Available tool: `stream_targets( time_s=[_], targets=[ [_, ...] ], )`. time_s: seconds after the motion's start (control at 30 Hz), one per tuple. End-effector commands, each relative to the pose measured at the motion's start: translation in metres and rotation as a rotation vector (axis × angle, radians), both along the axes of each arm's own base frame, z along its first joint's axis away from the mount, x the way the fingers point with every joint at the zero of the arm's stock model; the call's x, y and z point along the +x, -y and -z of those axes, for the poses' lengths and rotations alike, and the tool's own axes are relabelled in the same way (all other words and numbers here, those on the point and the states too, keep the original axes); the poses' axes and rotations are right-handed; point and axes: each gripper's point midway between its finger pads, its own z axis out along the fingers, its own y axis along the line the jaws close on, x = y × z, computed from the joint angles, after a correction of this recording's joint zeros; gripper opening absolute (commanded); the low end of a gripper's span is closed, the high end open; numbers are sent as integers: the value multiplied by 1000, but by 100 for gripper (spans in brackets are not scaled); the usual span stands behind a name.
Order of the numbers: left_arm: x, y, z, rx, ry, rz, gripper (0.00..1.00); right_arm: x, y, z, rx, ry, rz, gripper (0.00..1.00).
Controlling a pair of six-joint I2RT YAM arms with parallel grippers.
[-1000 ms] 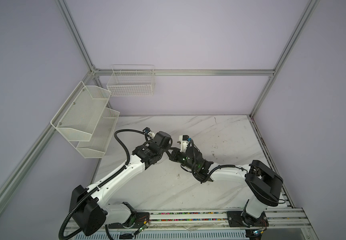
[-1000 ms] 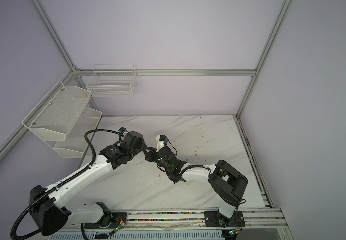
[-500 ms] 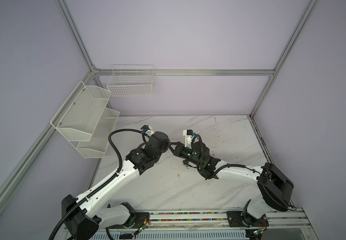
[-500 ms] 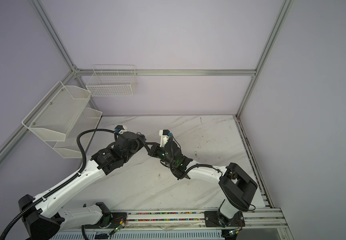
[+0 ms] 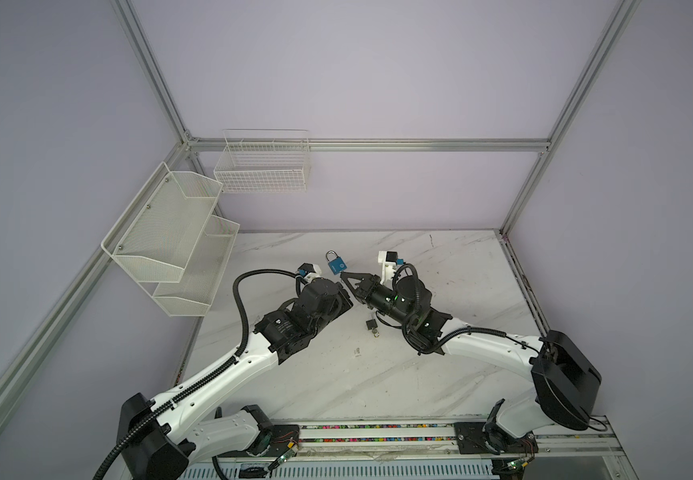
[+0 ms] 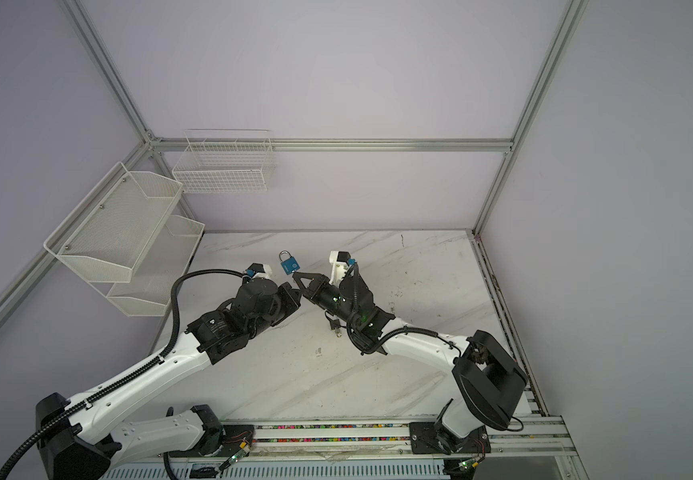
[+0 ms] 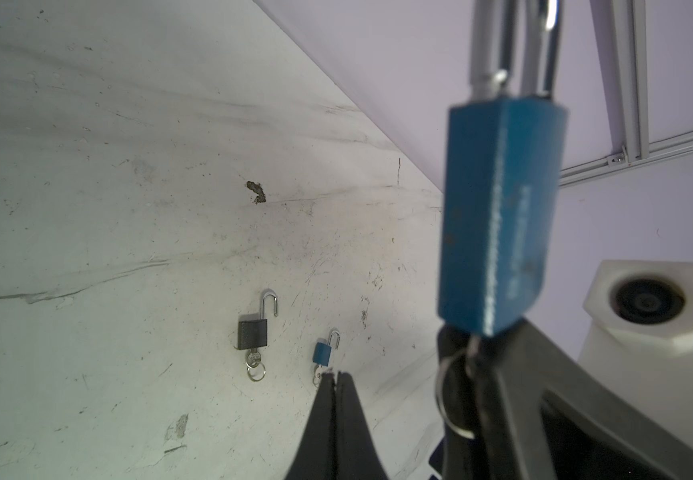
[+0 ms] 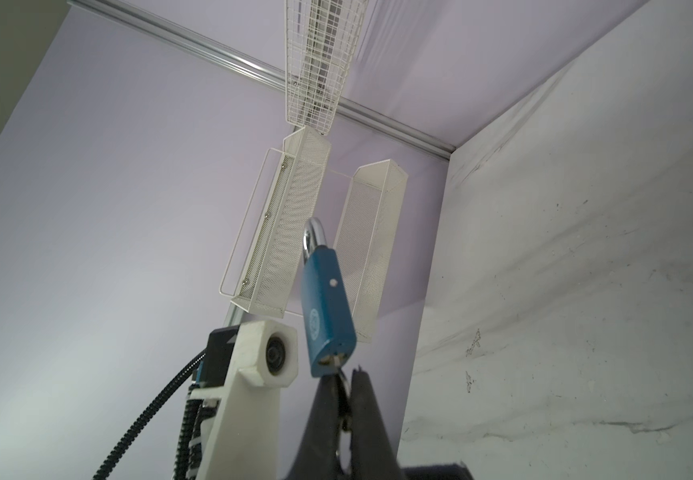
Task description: Unlock with the key
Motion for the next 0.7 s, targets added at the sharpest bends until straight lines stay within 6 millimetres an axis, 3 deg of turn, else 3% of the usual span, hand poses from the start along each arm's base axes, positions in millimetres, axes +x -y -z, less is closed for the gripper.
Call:
stream_targets(
  time_s=[0.0,0.23,0.43,0.67],
  targets=[
    [-1,-18,-29,-1,102,-34,19,1,13,-18,-63,65,61,0],
    [-1,-46,-53,22,139,-77,34,11,28,3,-259,116,156,0],
    [16,-27,-76,28,129,-18,52,15,30,3,-419,291,198,0],
    [36,-9,-82,-40,118,-21,56,13,29,0,-523,432,235,0]
  ],
)
